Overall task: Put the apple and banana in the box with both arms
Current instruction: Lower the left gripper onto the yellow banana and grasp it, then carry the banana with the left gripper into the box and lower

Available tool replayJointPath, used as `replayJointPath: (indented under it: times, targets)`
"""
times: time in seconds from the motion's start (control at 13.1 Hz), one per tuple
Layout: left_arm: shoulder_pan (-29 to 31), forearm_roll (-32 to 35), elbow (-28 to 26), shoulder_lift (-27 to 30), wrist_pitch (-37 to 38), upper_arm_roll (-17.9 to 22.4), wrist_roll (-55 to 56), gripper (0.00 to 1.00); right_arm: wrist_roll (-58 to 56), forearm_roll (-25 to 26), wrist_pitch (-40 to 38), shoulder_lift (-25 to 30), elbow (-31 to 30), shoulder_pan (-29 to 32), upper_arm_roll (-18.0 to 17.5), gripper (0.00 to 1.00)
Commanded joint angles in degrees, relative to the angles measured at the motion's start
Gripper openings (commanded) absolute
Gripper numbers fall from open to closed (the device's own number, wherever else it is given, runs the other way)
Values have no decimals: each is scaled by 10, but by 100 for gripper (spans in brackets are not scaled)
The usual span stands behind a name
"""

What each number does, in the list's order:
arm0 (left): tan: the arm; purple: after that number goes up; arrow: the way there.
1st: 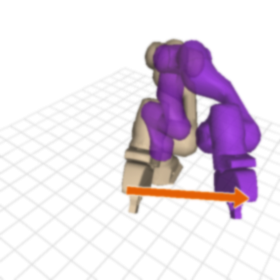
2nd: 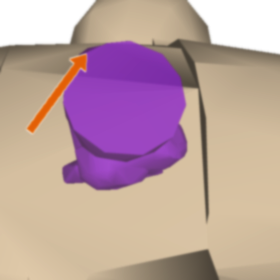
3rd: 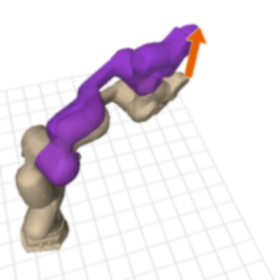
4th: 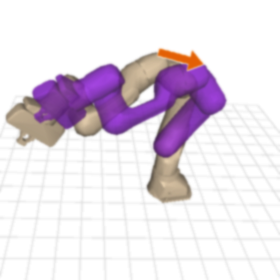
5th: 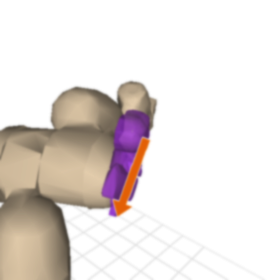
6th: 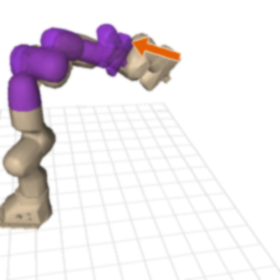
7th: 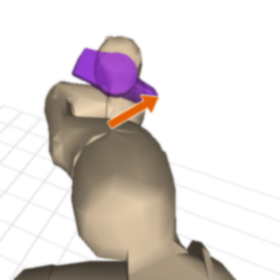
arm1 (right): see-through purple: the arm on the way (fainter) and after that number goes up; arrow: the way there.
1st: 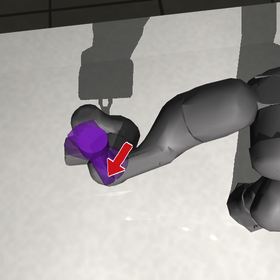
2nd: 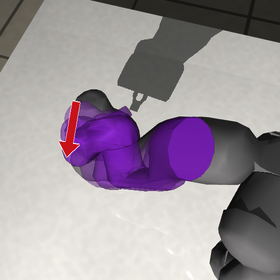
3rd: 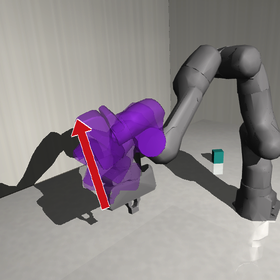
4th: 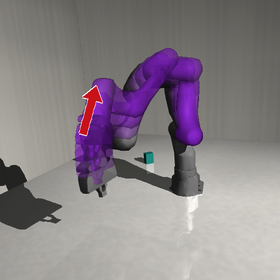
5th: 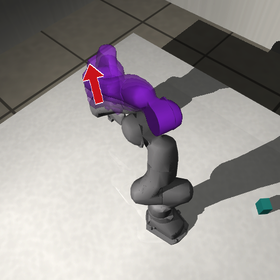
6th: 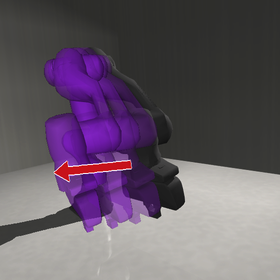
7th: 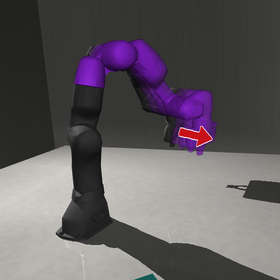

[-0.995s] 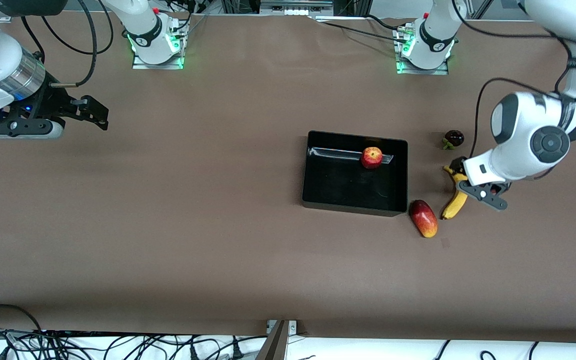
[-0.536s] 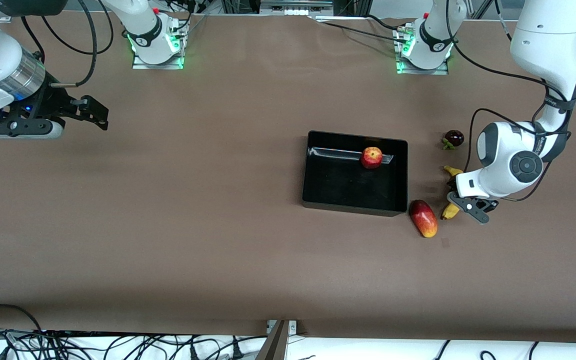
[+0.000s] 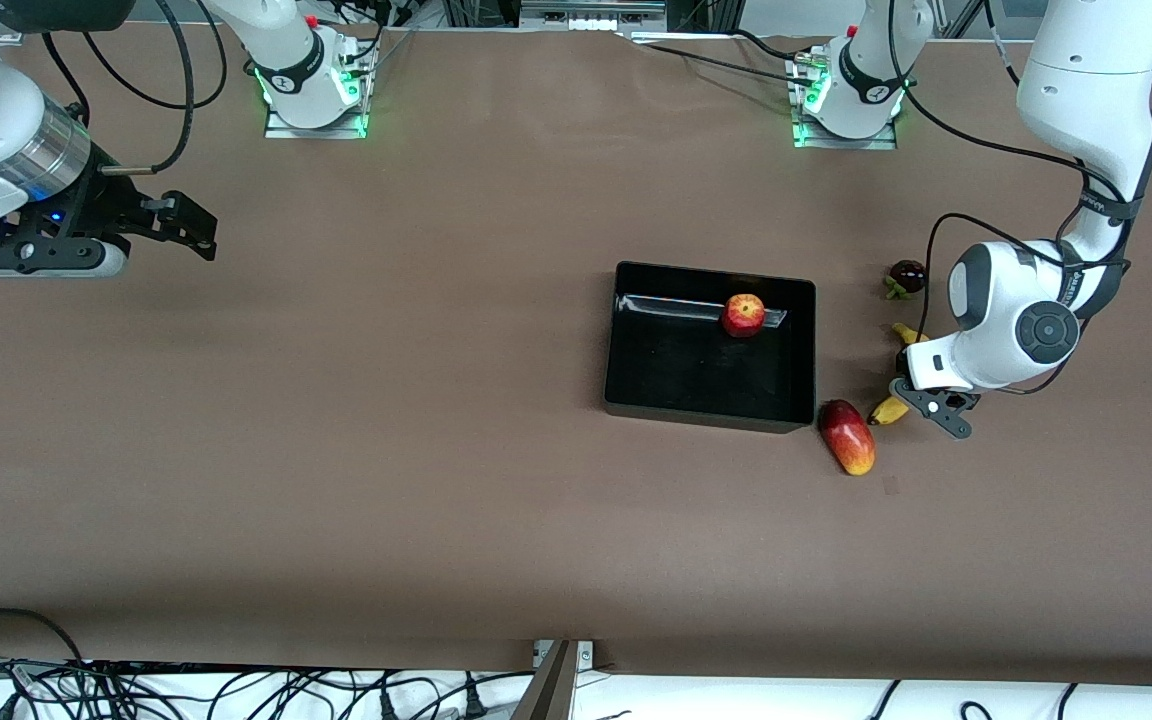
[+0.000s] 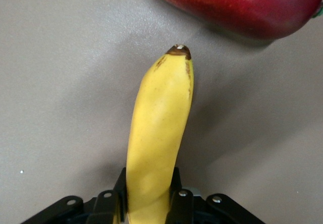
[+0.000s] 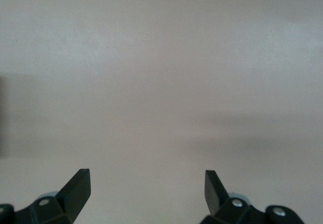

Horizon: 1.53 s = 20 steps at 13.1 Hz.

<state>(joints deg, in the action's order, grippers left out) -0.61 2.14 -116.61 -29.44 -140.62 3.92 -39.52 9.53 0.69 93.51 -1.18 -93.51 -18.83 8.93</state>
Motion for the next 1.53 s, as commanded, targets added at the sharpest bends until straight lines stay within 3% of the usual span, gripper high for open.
replayJointPath:
  times: [0.0,0.23,0.46,0.54,0.77,0.99,1.22,1.45]
  targets:
    - [-2,-12,1,68,71,2,-4,0,-7,4,-3,-4,11,6,-6,100]
    - [-10,-11,56,128,208,-8,11,0,-7,4,-3,-4,11,6,-6,100]
    - [-24,-4,144,141,355,-62,121,0,-7,4,-3,-4,11,6,-6,100]
    - [-27,-6,160,140,373,-87,193,0,-7,4,-3,-4,11,6,-6,100]
    - [-40,-18,162,118,366,-178,424,0,-7,4,-2,-4,11,6,-6,100]
    - [-74,-41,167,74,279,-237,606,0,-7,4,-2,-4,11,7,-6,100]
    - [-110,-34,160,30,209,-246,677,0,-7,4,-2,-4,11,7,-6,100]
    - [-116,-22,155,4,194,-245,678,0,-7,5,-2,-4,11,7,-6,100]
